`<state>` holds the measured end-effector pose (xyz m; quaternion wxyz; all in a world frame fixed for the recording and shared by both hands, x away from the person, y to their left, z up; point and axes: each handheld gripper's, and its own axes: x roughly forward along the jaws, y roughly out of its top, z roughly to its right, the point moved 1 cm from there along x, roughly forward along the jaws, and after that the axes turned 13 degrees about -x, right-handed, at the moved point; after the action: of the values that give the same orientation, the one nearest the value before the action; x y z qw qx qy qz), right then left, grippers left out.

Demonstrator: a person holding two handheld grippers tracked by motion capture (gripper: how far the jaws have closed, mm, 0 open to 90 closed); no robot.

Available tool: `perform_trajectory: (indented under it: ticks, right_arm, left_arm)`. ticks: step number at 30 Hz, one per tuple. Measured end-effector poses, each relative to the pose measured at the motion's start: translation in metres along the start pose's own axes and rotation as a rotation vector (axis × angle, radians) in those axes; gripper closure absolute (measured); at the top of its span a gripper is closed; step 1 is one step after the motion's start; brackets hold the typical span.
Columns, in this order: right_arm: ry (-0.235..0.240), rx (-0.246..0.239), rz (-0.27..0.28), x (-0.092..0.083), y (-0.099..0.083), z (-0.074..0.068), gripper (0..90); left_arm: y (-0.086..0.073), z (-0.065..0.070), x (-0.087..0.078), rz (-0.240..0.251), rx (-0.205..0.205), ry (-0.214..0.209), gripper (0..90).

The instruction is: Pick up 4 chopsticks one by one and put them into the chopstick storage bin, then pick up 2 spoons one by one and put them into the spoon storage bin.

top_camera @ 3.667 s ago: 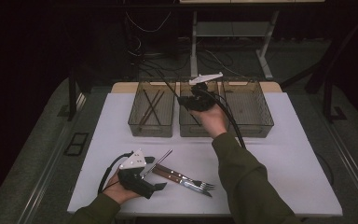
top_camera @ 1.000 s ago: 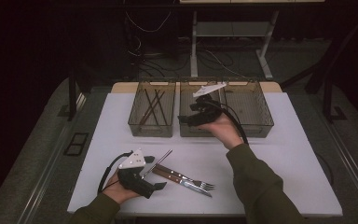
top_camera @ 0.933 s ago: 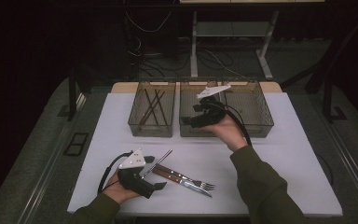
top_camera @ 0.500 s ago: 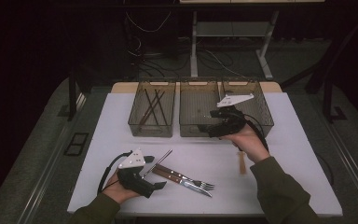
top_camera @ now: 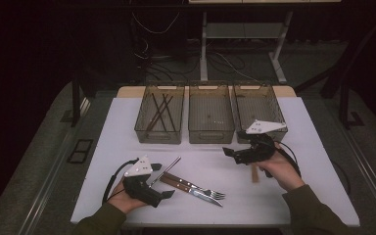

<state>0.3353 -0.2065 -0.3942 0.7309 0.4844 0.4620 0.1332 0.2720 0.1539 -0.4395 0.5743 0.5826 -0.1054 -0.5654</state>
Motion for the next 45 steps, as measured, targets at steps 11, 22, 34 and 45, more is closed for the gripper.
perform_trajectory:
  ticks: [11, 22, 34, 45]
  right_arm:
    - [-0.049, 0.029, 0.005, -0.027, -0.053, -0.009, 13.7]
    - [-0.066, 0.038, -0.023, -0.050, -0.084, -0.016, 13.7]
    - [-0.083, 0.031, -0.072, -0.060, -0.103, -0.022, 13.7]
    - [-0.086, 0.042, -0.056, -0.065, -0.104, -0.020, 13.7]
  left_arm:
    - [0.001, 0.000, -0.001, 0.002, 0.003, 0.005, 0.0]
    - [0.001, 0.000, -0.001, 0.000, 0.004, 0.010, 0.0]
    - [0.000, -0.001, -0.003, 0.004, 0.005, 0.027, 0.0]
    - [-0.003, -0.011, -0.016, -0.016, -0.018, 0.101, 2.1]
